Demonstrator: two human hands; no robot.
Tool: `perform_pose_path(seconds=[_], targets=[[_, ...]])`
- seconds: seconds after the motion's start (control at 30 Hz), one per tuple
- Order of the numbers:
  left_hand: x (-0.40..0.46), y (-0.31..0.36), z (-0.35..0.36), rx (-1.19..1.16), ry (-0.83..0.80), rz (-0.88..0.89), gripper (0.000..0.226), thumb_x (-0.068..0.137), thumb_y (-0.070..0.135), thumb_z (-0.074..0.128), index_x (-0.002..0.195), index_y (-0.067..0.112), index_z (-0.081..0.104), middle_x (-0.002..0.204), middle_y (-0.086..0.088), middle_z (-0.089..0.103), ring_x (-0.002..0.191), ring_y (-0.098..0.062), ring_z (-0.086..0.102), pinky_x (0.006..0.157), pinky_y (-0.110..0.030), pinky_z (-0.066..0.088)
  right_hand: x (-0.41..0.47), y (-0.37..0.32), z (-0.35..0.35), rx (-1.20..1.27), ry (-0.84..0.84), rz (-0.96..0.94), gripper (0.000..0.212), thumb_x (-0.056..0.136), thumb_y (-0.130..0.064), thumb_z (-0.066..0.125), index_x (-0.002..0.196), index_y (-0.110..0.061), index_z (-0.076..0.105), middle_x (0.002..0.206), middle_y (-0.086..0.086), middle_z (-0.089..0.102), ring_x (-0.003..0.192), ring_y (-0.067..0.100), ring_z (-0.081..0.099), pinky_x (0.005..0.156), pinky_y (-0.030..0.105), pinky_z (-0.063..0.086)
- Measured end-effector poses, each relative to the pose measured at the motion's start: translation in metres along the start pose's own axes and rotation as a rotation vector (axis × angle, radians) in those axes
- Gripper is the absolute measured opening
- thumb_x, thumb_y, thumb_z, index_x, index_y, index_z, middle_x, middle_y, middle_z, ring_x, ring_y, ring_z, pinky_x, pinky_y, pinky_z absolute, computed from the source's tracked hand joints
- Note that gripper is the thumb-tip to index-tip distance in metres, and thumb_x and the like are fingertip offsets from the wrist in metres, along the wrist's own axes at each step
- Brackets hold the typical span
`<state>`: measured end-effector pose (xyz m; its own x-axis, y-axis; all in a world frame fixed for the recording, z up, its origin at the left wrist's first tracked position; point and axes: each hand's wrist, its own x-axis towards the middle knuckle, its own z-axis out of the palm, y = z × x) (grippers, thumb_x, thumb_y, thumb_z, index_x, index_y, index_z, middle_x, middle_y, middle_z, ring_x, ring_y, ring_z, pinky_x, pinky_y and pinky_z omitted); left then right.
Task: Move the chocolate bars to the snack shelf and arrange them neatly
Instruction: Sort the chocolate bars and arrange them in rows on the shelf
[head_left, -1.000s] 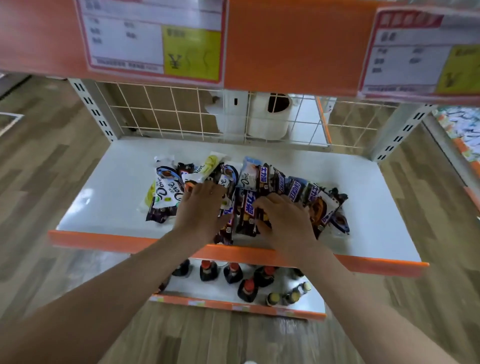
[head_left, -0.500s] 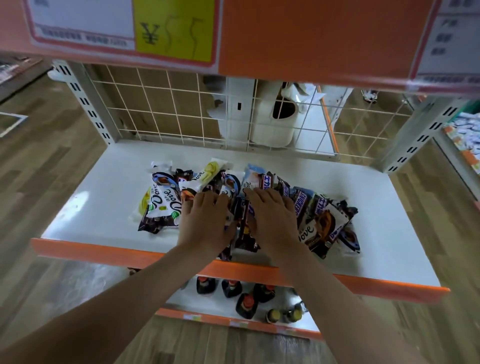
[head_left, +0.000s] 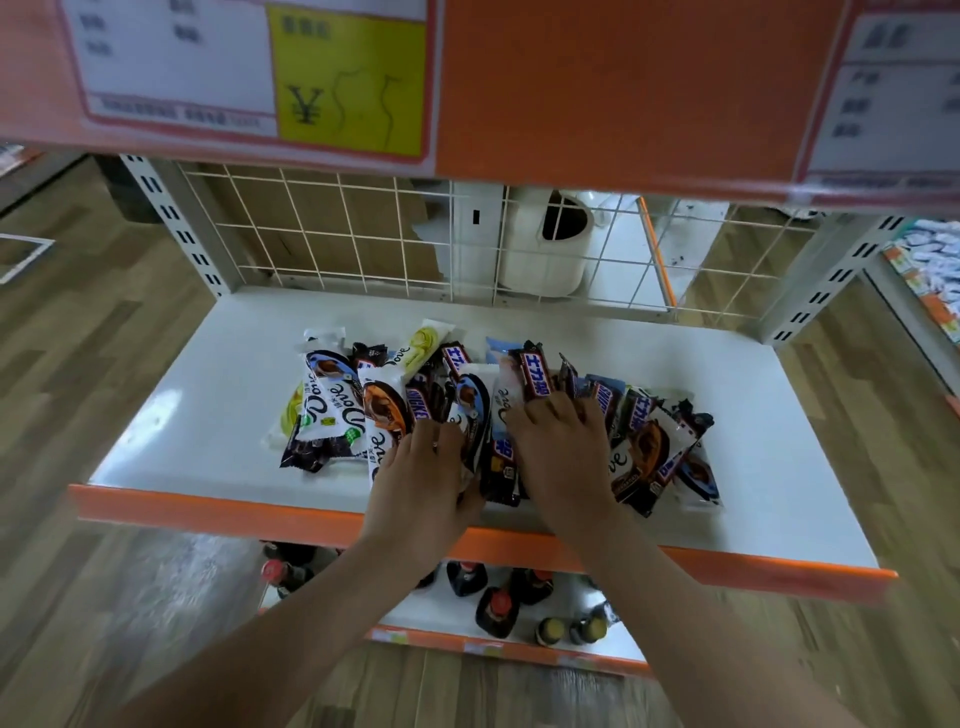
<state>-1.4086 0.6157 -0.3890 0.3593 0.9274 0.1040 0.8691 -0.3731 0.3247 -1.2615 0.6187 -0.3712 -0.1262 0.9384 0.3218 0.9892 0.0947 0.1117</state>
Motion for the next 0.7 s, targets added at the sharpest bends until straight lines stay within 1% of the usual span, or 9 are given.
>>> perform_pose_path(seconds=[0.1, 0.23, 0.33, 0.4, 0.5, 0.53, 0.6, 0.63, 0.7], targets=[[-0.008, -0.002, -0.004, -0.087, -0.016, -0.065, 0.037, 0.078, 0.026, 0.062, 0.109, 0.012, 0.048, 0.108, -0.005, 0.047, 0.095, -0.025, 0.049, 0.072, -0.029, 0.038, -0.024, -0.003, -0.008, 0.045, -0.011, 0.019, 0.027, 0.054, -0.014, 0.084, 0.078, -0.013, 0.073, 0.069, 0.001, 0.067, 0.068, 0.023, 0.064, 0.066, 0.032, 0.053], [-0.014, -0.004, -0.005, -0.073, -0.032, -0.128, 0.049, 0.076, 0.025, 0.061, 0.12, 0.017, 0.042, 0.114, -0.001, 0.045, 0.105, -0.022, 0.043, 0.077, -0.028, 0.031, -0.049, -0.009, -0.016, 0.122, -0.104, -0.01, 0.029, 0.045, -0.012, 0.088, 0.069, -0.013, 0.071, 0.081, 0.003, 0.069, 0.066, 0.024, 0.066, 0.064, 0.033, 0.057], [-0.012, -0.004, -0.007, -0.137, -0.028, -0.144, 0.053, 0.075, 0.02, 0.063, 0.125, 0.015, 0.043, 0.118, -0.002, 0.045, 0.109, -0.023, 0.041, 0.084, -0.029, 0.035, -0.05, -0.01, -0.018, 0.203, -0.19, 0.03, 0.032, 0.044, -0.014, 0.089, 0.068, -0.012, 0.068, 0.08, 0.004, 0.068, 0.061, 0.023, 0.064, 0.053, 0.029, 0.053], [-0.01, -0.002, -0.008, -0.211, -0.013, -0.163, 0.052, 0.075, 0.016, 0.064, 0.124, 0.011, 0.046, 0.117, -0.006, 0.047, 0.109, -0.025, 0.042, 0.086, -0.031, 0.038, -0.047, -0.01, -0.017, 0.311, -0.23, 0.014, 0.028, 0.054, -0.015, 0.087, 0.071, -0.01, 0.065, 0.084, 0.006, 0.065, 0.066, 0.024, 0.063, 0.05, 0.028, 0.047], [-0.006, 0.0, -0.008, -0.27, -0.001, -0.205, 0.051, 0.076, 0.016, 0.066, 0.122, 0.01, 0.046, 0.115, -0.007, 0.048, 0.106, -0.024, 0.041, 0.083, -0.029, 0.036, -0.044, -0.008, -0.013, 0.564, -0.242, -0.02, 0.015, 0.083, -0.019, 0.067, 0.082, -0.005, 0.06, 0.094, 0.01, 0.06, 0.08, 0.024, 0.056, 0.057, 0.028, 0.038], [-0.005, 0.0, -0.007, -0.285, -0.008, -0.222, 0.052, 0.076, 0.016, 0.065, 0.123, 0.01, 0.045, 0.116, -0.006, 0.047, 0.107, -0.023, 0.04, 0.084, -0.028, 0.034, -0.042, -0.006, -0.012, 0.628, -0.234, -0.019, 0.012, 0.088, -0.017, 0.059, 0.085, -0.005, 0.06, 0.092, 0.008, 0.058, 0.078, 0.023, 0.054, 0.058, 0.029, 0.037], [-0.005, -0.001, -0.005, -0.318, -0.036, -0.247, 0.054, 0.078, 0.014, 0.063, 0.128, 0.01, 0.041, 0.119, -0.005, 0.044, 0.11, -0.021, 0.038, 0.087, -0.025, 0.033, -0.036, 0.001, -0.011, 0.715, -0.238, 0.024, 0.01, 0.09, -0.009, 0.051, 0.097, -0.008, 0.058, 0.089, 0.003, 0.055, 0.076, 0.02, 0.051, 0.06, 0.029, 0.035], [-0.005, -0.002, -0.004, -0.323, -0.046, -0.255, 0.055, 0.079, 0.013, 0.063, 0.129, 0.01, 0.04, 0.119, -0.005, 0.043, 0.111, -0.021, 0.037, 0.089, -0.025, 0.032, -0.031, 0.005, -0.01, 0.697, -0.274, 0.029, 0.02, 0.087, -0.006, 0.051, 0.106, -0.011, 0.057, 0.096, 0.002, 0.055, 0.083, 0.02, 0.051, 0.063, 0.029, 0.037], [-0.004, -0.002, -0.002, -0.323, -0.045, -0.271, 0.056, 0.077, 0.012, 0.062, 0.128, 0.011, 0.04, 0.118, -0.005, 0.043, 0.111, -0.021, 0.037, 0.089, -0.026, 0.033, -0.02, 0.014, -0.006, 0.577, -0.309, -0.026, 0.051, 0.077, 0.004, 0.056, 0.122, -0.019, 0.052, 0.121, -0.003, 0.052, 0.108, 0.019, 0.047, 0.079, 0.031, 0.041]])
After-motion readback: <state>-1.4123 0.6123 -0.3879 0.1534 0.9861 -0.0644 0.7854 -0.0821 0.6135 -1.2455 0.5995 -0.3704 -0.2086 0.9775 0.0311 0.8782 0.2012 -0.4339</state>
